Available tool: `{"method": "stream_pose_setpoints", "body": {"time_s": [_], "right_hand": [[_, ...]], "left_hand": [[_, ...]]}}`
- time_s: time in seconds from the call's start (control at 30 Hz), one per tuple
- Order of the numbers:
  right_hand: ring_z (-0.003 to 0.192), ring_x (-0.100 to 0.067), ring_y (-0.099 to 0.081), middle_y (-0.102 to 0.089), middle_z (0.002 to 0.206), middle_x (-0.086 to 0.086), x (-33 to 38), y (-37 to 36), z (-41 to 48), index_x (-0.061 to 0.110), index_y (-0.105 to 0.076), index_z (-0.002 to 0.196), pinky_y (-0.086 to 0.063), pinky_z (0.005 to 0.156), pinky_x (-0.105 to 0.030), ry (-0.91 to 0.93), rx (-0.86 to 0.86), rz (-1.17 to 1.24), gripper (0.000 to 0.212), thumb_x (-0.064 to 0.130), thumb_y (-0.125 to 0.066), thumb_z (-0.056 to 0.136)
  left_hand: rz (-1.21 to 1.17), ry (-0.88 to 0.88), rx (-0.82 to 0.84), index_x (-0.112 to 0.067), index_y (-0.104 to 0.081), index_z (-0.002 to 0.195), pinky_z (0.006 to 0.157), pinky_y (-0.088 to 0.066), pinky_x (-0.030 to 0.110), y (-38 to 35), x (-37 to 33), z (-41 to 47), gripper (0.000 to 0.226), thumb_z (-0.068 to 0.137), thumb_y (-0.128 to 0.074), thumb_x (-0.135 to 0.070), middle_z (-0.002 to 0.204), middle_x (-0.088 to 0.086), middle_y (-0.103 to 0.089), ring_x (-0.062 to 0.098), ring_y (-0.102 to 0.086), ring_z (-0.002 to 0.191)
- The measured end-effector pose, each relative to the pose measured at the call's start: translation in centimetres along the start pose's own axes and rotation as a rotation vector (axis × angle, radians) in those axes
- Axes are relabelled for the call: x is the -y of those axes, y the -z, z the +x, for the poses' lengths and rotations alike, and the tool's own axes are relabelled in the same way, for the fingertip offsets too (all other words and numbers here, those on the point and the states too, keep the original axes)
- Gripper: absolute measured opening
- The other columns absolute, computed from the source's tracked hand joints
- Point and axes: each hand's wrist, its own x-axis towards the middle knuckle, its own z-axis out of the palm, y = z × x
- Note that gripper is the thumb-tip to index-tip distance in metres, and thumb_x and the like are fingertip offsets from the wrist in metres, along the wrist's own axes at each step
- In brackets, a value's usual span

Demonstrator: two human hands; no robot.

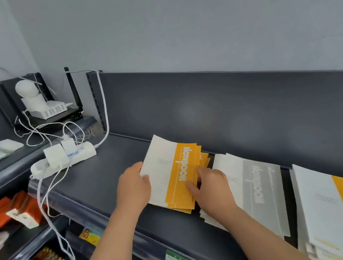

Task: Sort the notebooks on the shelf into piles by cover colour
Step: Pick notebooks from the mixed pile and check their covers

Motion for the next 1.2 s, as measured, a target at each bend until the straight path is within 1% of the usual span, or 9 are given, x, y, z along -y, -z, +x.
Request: {"method": "stream_pose_setpoints", "body": {"time_s": [0.17, 0.23, 0.3, 0.43, 0.6, 0.73, 0.87, 1.1, 1.2], "right_hand": [[0.078, -0.013, -0.047, -0.048, 0.077, 0.008, -0.1, -0.6, 0.3, 0.024, -0.044, 0.078, -0.040, 0.092, -0.031, 0.019, 0.000, -0.029, 0.026, 0.045, -0.045, 0.093], [0.079, -0.014, -0.048, -0.049, 0.077, 0.006, 0.0, -0.5, 0.3, 0.024, -0.044, 0.075, -0.042, 0.089, -0.030, 0.041, 0.002, -0.036, 0.027, 0.043, -0.046, 0.094], [0.086, -0.016, -0.051, -0.054, 0.086, 0.002, 0.0, 0.0, 0.1, 0.021, -0.055, 0.083, -0.043, 0.086, -0.028, 0.049, -0.005, -0.012, 0.023, 0.040, -0.048, 0.094], [0.110, -0.018, -0.050, -0.058, 0.114, -0.002, -0.9, 2.1, -0.5, 0.011, -0.062, 0.111, -0.039, 0.089, -0.023, 0.060, -0.093, 0.002, 0.030, 0.034, -0.050, 0.094], [0.132, -0.011, -0.038, -0.046, 0.142, 0.006, -3.5, 5.5, -3.0, 0.019, -0.048, 0.135, -0.030, 0.107, -0.023, 0.024, -0.167, -0.053, 0.043, 0.037, -0.047, 0.096], [0.124, -0.012, -0.047, -0.049, 0.138, 0.008, -6.3, 8.4, -6.3, 0.019, -0.050, 0.132, -0.038, 0.098, -0.022, -0.048, -0.246, -0.071, 0.040, 0.036, -0.047, 0.095], [0.130, -0.009, -0.041, -0.046, 0.142, 0.009, -10.0, 11.5, -10.2, 0.021, -0.045, 0.138, -0.032, 0.104, -0.019, -0.128, -0.298, -0.109, 0.046, 0.039, -0.046, 0.096], [0.128, -0.013, -0.043, -0.049, 0.140, 0.004, -17.8, 17.8, -18.9, 0.018, -0.049, 0.134, -0.032, 0.103, -0.022, -0.268, -0.377, -0.179, 0.043, 0.038, -0.046, 0.095], [0.130, -0.011, -0.042, -0.045, 0.143, 0.007, -21.7, 21.0, -23.8, 0.021, -0.045, 0.138, -0.032, 0.104, -0.021, -0.347, -0.401, -0.206, 0.046, 0.040, -0.045, 0.095]], "left_hand": [[0.089, -0.046, 0.013, -0.015, -0.050, 0.079, 0.061, -0.035, 0.029, -0.7, 0.8, 0.6, 0.016, 0.090, -0.045, -0.004, 0.082, 0.005, -0.055, 0.026, -0.051, 0.081], [0.163, -0.068, 0.007, -0.012, -0.058, 0.097, 0.072, -0.041, 0.032, -0.7, 0.5, 0.5, 0.014, 0.093, -0.046, -0.007, 0.104, 0.009, -0.058, 0.028, -0.050, 0.095], [0.202, -0.092, -0.009, -0.010, -0.055, 0.125, 0.087, -0.042, 0.035, -0.5, -0.1, 0.2, 0.030, 0.096, -0.045, -0.011, 0.127, 0.008, -0.053, 0.028, -0.046, 0.110], [0.139, -0.199, -0.043, -0.014, -0.049, 0.136, 0.098, -0.040, 0.033, -0.5, -2.5, -1.1, 0.039, 0.098, -0.044, -0.022, 0.134, 0.003, -0.052, 0.021, -0.045, 0.121], [0.068, -0.366, -0.032, -0.016, -0.059, 0.126, 0.093, -0.042, 0.030, -1.7, -6.8, -3.4, 0.032, 0.097, -0.047, -0.025, 0.123, 0.001, -0.061, 0.019, -0.052, 0.113], [0.026, -0.477, 0.013, -0.012, -0.065, 0.104, 0.080, -0.045, 0.033, -3.7, -10.1, -5.5, 0.021, 0.094, -0.049, -0.022, 0.102, 0.002, -0.065, 0.022, -0.056, 0.096], [-0.025, -0.554, 0.074, -0.013, -0.062, 0.121, 0.094, -0.042, 0.031, -6.1, -14.3, -8.9, 0.031, 0.095, -0.051, -0.023, 0.121, 0.003, -0.063, 0.022, -0.054, 0.114], [-0.077, -0.659, 0.185, -0.020, -0.056, 0.131, 0.101, -0.037, 0.027, -11.0, -22.6, -17.3, 0.037, 0.096, -0.047, -0.029, 0.132, -0.004, -0.056, 0.015, -0.046, 0.123], [-0.089, -0.716, 0.237, -0.019, -0.058, 0.127, 0.096, -0.039, 0.027, -13.5, -26.5, -22.3, 0.034, 0.096, -0.047, -0.029, 0.125, -0.003, -0.059, 0.016, -0.050, 0.115]]}}
